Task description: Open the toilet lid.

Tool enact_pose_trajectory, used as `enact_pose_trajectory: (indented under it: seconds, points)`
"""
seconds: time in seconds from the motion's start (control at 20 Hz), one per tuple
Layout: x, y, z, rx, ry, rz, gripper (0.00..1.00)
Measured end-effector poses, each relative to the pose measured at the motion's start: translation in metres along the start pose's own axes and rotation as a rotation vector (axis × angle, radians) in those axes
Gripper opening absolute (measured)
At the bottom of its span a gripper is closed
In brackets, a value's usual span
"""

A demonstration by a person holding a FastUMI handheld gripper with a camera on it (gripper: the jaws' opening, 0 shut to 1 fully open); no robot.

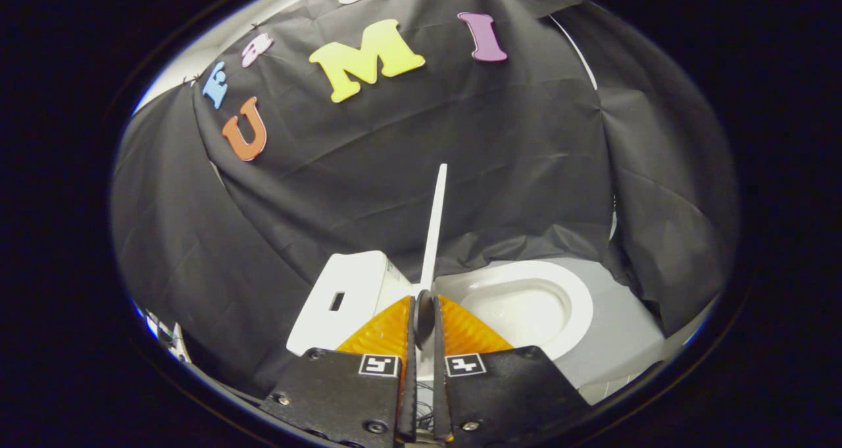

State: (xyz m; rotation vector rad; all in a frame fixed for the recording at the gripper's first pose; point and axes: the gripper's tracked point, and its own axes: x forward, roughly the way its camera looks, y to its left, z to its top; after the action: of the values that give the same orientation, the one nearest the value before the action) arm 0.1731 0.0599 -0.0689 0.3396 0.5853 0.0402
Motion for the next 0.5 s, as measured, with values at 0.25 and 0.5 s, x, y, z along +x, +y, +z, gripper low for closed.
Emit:
enact_pose_trajectory:
  seconds: [0.25,0.5]
  points:
    - [0.000,0.007,0.000,-0.037,-0.008,0.006,0.13]
    - [0.000,0.014,0.001,-0.075,-0.011,0.010,0.13]
